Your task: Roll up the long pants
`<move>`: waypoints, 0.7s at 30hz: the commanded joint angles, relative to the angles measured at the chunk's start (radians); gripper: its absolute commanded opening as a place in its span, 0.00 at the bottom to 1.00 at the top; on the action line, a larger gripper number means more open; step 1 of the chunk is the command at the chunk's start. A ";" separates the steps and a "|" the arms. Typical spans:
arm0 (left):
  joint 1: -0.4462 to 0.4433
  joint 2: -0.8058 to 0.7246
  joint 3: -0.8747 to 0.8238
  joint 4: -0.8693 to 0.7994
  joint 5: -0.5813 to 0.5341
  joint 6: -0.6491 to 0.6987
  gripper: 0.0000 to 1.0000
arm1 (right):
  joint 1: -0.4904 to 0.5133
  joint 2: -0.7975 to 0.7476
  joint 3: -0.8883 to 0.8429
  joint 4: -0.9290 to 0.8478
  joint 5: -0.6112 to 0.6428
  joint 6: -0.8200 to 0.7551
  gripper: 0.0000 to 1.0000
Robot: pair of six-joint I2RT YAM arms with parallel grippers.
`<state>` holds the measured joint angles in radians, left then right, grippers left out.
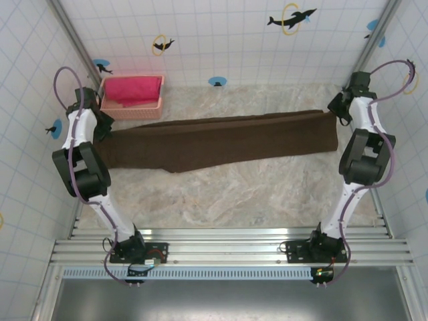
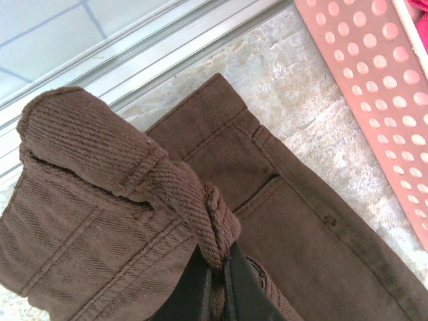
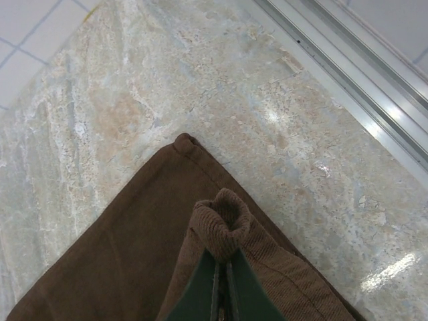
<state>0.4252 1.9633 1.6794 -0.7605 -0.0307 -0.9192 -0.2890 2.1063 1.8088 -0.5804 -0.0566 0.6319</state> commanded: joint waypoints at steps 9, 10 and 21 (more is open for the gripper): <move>0.018 0.104 0.124 0.110 -0.056 -0.017 0.08 | -0.015 0.101 0.108 0.062 0.069 0.012 0.13; 0.017 0.118 0.131 0.131 -0.051 -0.021 0.22 | -0.015 0.118 0.129 0.069 0.062 0.012 0.27; 0.004 0.353 0.453 0.140 -0.028 -0.031 0.72 | -0.003 0.427 0.750 -0.250 -0.020 -0.094 0.71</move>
<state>0.4309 2.2986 2.0701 -0.6025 -0.0582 -0.9436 -0.3019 2.5076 2.4821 -0.6907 -0.0574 0.5838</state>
